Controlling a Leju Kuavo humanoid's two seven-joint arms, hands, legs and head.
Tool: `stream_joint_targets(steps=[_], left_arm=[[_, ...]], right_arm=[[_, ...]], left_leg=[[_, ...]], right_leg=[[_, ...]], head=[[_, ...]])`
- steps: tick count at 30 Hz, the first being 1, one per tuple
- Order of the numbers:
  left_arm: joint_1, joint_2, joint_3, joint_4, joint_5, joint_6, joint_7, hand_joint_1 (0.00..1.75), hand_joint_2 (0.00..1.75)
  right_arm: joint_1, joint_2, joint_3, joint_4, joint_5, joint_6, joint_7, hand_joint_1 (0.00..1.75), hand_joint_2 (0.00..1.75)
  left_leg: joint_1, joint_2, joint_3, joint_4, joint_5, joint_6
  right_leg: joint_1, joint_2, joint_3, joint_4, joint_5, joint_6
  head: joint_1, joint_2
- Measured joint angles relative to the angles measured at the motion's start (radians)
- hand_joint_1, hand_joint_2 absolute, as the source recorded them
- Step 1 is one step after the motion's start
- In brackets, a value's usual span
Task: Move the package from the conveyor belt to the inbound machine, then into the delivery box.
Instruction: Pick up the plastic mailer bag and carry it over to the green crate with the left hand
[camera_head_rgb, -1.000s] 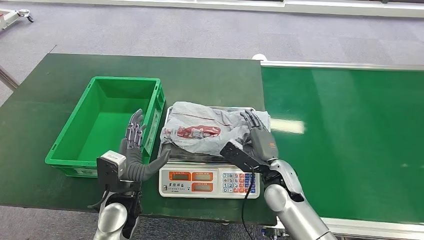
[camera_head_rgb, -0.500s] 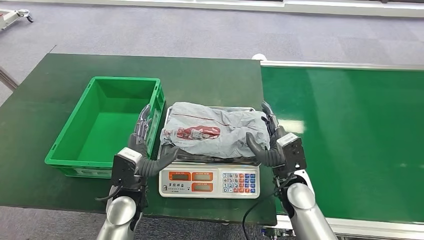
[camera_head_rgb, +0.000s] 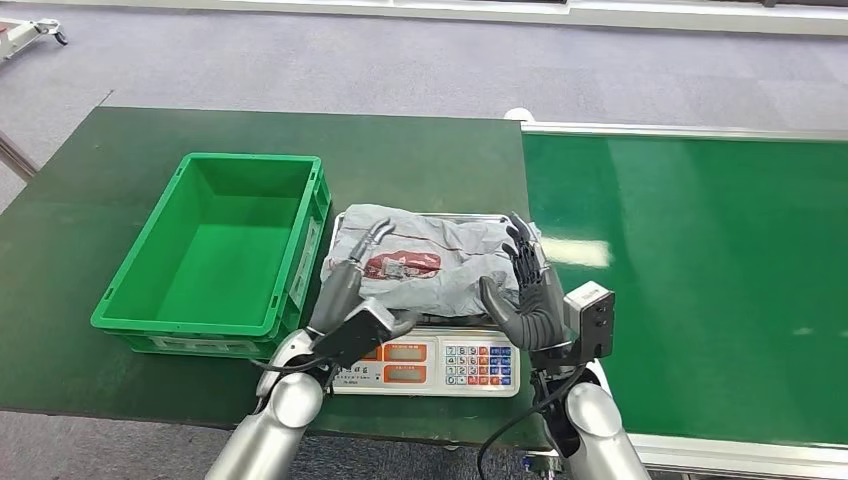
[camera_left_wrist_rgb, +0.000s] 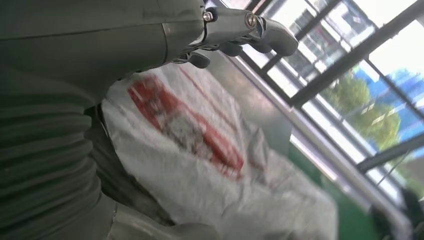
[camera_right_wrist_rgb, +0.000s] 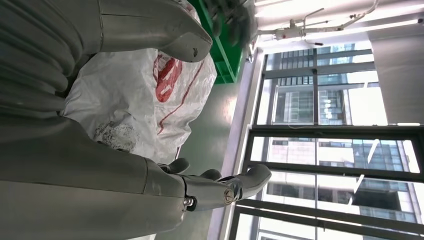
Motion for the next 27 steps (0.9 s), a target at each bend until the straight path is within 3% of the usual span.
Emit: stream_joint_targets(steps=[4,10,17,21,27], left_arm=[[-0.111,0.014,-0.053,0.177,-0.14,-0.039,-0.003,0.0,1.75],[-0.216,0.026,-0.098,0.325,-0.195,-0.07,-0.01,0.0,1.75],[-0.38,0.04,-0.182,0.505,-0.281,-0.206,-0.08,0.0,1.75],[-0.442,0.042,-0.218,0.568,-0.29,-0.261,-0.103,1.75,1.75],[-0.528,0.063,-0.271,0.635,-0.274,-0.432,-0.166,1.75,1.75]], right_arm=[[0.001,0.008,-0.014,-0.008,0.018,0.024,0.011,0.0,1.75],[0.005,0.009,-0.024,-0.019,0.025,0.031,0.016,0.0,1.75],[0.024,0.009,-0.026,-0.062,0.026,0.045,0.015,0.0,1.75],[0.028,0.009,-0.026,-0.078,0.026,0.049,0.014,0.0,1.75],[0.037,0.009,-0.023,-0.089,0.025,0.054,0.005,0.0,1.75]], left_leg=[[0.0,0.0,0.0,0.0,0.001,0.0],[0.0,0.001,0.0,0.0,0.001,0.0],[0.0,0.0,0.0,0.0,0.001,0.0],[0.0,0.0,0.001,0.0,0.001,0.0],[0.0,0.0,0.002,0.0,0.002,-0.001]], right_leg=[[0.0,0.0,0.0,0.0,0.001,0.0],[0.0,0.001,-0.001,0.0,0.001,0.0],[0.0,0.001,0.001,0.0,0.001,0.0],[0.0,0.001,0.001,0.0,0.001,0.0],[0.0,0.001,0.002,0.0,0.002,0.0]], head=[[0.0,0.0],[0.0,0.0],[0.0,0.0],[0.0,0.0],[0.0,0.0]])
